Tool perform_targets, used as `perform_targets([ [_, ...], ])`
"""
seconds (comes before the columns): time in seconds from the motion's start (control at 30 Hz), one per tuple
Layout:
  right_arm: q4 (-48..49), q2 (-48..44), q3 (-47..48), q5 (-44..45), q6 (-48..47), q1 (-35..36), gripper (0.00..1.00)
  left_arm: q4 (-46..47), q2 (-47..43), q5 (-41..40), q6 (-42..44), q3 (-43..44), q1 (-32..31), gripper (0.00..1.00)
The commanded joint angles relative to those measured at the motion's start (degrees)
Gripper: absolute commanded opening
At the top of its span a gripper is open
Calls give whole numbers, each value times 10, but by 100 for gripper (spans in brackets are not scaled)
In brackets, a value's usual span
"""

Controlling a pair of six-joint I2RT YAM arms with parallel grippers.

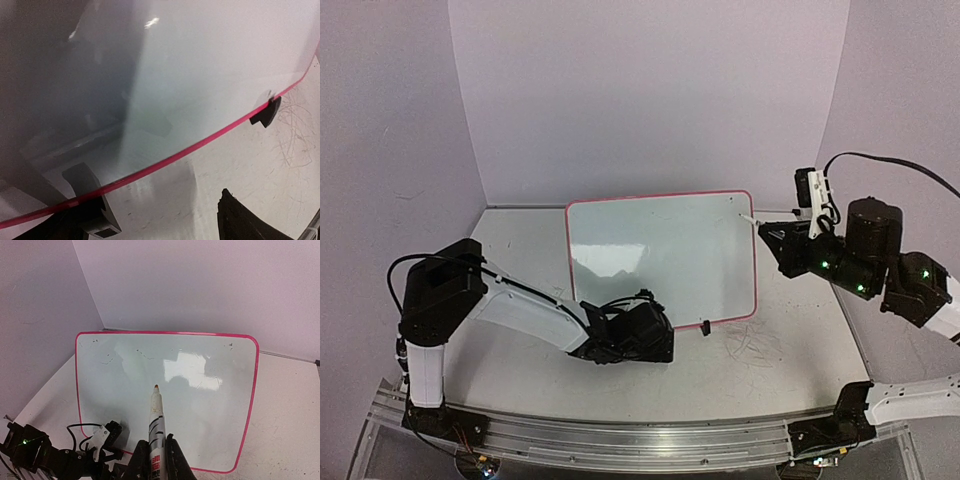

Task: Write a sentence on the whiteboard
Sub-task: Move the whiteboard to the center of the board.

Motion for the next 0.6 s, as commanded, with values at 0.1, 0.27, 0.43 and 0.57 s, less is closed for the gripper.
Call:
perform_targets([
  [0.1,18,29,44,3,-37,1,0,47,76,40,8,84,-17,88],
  [0.27,17,31,33,22,-49,1,0,45,-1,34,28,17,-23,90],
  [0.43,15,45,28,41,-56,1,0,8,-119,65,70,-49,-23,93],
  [0.57,15,78,35,43,-48,0,0,-21,-196,90,100,-70,-22,93],
])
